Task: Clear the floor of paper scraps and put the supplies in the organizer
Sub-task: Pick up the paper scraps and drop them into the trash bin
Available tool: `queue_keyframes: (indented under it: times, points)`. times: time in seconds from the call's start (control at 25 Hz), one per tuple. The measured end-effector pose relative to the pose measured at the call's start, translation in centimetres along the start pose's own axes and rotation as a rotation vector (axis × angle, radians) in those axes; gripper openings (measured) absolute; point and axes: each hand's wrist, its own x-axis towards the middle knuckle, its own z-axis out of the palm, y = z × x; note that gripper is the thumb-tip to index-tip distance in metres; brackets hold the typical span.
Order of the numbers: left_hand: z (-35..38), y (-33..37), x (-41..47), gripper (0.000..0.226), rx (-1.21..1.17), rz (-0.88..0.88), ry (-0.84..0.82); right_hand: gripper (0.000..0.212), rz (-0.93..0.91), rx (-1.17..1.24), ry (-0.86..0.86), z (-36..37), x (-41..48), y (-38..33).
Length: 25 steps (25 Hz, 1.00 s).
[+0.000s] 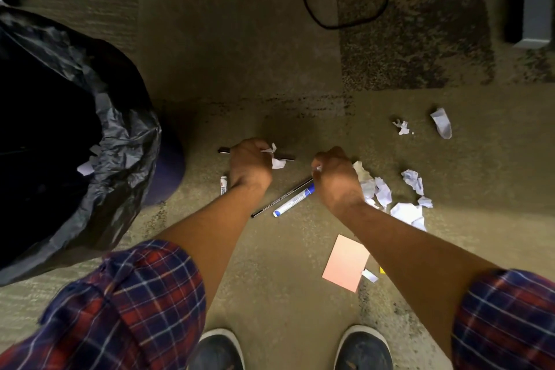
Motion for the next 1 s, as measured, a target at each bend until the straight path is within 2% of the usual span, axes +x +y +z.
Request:
queue_keyframes:
  times: [0.12,0.28,0.36,0.52,0.72,1.0]
  points:
    - [-1.1,0.2,-2.2,0.020,-0.301,-0.125,-0.014,0.016,0.129,0.123,0.070,-1.0,-2.0,0.3]
    - [-3.2,-0.2,-5.8,0.016,-0.335,-0.163,-0.007,0.014,0.433,0.453,0.091,-2.5,-4.5,-0.2]
    - [-4.4,0.0,-7.3,0.012,-0.412,-0.192,-0.022,0.015,0.521,0.570,0.100,-3.4,-5.7,-1.0]
    - [-7.3,1.8,-11.6,0.016,-0.626,-0.255,-0.067,0.005,0.629,0.907,0.091,-5.8,-8.0,-4.1]
    - [-12.9,3.4,-16.3,0.021,-0.770,-0.255,-0.020,0.010,0.615,1.109,0.059,-10.3,-10.4,-9.0]
    - [-23.8,2.5,-18.6,0.023,-0.830,-0.188,0.155,0.006,0.471,1.155,0.099,-16.0,-12.0,-19.7]
